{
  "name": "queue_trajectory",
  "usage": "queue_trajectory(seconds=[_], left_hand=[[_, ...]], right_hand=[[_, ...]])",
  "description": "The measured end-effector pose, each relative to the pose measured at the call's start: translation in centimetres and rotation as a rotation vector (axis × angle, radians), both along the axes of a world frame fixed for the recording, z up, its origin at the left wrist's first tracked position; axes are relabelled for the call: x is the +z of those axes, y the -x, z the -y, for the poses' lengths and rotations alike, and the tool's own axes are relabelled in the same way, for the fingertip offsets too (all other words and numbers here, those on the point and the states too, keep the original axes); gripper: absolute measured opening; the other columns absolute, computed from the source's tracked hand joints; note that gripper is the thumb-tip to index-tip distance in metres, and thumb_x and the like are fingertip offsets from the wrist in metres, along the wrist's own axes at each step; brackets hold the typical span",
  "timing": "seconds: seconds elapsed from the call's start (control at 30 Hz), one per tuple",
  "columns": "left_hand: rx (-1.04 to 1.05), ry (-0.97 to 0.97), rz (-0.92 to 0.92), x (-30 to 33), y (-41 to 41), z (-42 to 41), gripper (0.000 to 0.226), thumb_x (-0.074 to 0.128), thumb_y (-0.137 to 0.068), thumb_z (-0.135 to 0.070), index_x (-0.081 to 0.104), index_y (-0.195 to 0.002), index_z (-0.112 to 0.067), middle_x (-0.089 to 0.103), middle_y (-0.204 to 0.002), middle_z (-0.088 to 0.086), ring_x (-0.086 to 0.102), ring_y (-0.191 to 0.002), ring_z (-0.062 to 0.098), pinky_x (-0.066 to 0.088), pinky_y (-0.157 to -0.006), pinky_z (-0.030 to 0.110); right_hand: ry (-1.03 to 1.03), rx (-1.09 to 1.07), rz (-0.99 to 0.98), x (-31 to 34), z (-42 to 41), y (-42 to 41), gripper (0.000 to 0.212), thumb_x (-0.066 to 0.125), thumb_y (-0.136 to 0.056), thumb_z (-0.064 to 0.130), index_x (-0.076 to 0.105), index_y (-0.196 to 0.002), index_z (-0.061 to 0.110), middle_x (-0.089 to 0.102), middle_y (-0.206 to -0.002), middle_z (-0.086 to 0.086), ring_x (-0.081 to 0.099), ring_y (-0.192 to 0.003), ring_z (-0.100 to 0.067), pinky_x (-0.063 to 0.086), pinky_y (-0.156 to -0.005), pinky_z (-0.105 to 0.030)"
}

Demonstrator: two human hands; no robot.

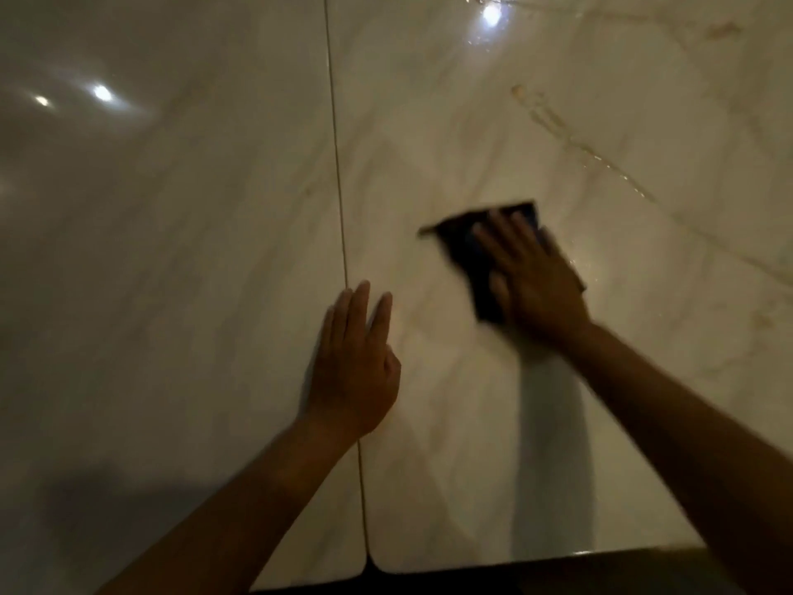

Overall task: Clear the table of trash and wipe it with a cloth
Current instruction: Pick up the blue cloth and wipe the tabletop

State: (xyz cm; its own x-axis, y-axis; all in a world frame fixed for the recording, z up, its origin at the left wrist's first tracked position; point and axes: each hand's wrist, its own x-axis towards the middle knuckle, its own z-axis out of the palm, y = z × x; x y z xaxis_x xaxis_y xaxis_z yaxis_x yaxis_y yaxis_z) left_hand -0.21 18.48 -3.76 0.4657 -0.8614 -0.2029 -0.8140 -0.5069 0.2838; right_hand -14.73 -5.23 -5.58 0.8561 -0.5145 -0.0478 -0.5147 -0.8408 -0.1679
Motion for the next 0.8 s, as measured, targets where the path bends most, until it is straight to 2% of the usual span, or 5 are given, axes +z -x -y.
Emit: queue_trajectory(seconds=[0.17,0.33,0.43,0.67,0.8], left_hand=[[0.051,-0.021,0.04,-0.2,1.7,1.4,0.066,0.038,-0.094,-0.026,0.022,-0.158,-0.017,0.016,-0.165,0.013,0.011,-0.152,0.033,0.02,-0.123,0.048],[-0.052,-0.01,0.042,0.0,3.5,0.5,0.064,0.037,-0.094,-0.027,0.027,-0.156,-0.015,0.021,-0.163,0.015,0.018,-0.15,0.033,0.026,-0.12,0.048],[-0.151,-0.044,0.059,-0.3,4.6,-0.9,0.064,0.038,-0.097,-0.03,0.022,-0.157,-0.016,0.016,-0.164,0.015,0.015,-0.151,0.033,0.024,-0.121,0.049],[-0.246,-0.008,0.089,-1.2,6.2,-3.6,0.067,0.028,-0.097,-0.044,0.023,-0.158,-0.016,0.018,-0.164,0.018,0.017,-0.15,0.037,0.019,-0.122,0.05],[-0.355,0.042,0.112,-1.5,7.6,-6.1,0.067,0.037,-0.098,-0.044,0.029,-0.156,-0.011,0.021,-0.162,0.023,0.02,-0.148,0.041,0.022,-0.12,0.054]], right_hand=[[0.003,-0.3,0.002,-0.4,4.0,0.3,0.068,0.025,-0.09,0.038,0.023,-0.156,0.022,0.018,-0.163,-0.009,0.017,-0.149,-0.033,0.016,-0.118,-0.05],[-0.04,-0.03,0.065,-0.1,-12.6,6.1,0.062,0.037,-0.094,0.035,0.028,-0.154,0.022,0.02,-0.162,-0.007,0.014,-0.15,-0.03,0.012,-0.121,-0.05],[-0.029,0.054,0.023,0.2,-12.7,10.9,0.061,0.035,-0.095,0.036,0.027,-0.154,0.026,0.019,-0.163,-0.004,0.012,-0.151,-0.026,0.014,-0.121,-0.049],[0.009,-0.637,-0.02,-0.4,-6.9,11.2,0.069,0.019,-0.09,0.04,0.023,-0.156,0.02,0.018,-0.163,-0.009,0.017,-0.149,-0.032,0.017,-0.118,-0.051],[-0.002,-0.459,0.046,-0.2,-19.7,10.1,0.065,0.035,-0.092,0.036,0.029,-0.154,0.019,0.021,-0.162,-0.011,0.017,-0.149,-0.033,0.02,-0.117,-0.054]])
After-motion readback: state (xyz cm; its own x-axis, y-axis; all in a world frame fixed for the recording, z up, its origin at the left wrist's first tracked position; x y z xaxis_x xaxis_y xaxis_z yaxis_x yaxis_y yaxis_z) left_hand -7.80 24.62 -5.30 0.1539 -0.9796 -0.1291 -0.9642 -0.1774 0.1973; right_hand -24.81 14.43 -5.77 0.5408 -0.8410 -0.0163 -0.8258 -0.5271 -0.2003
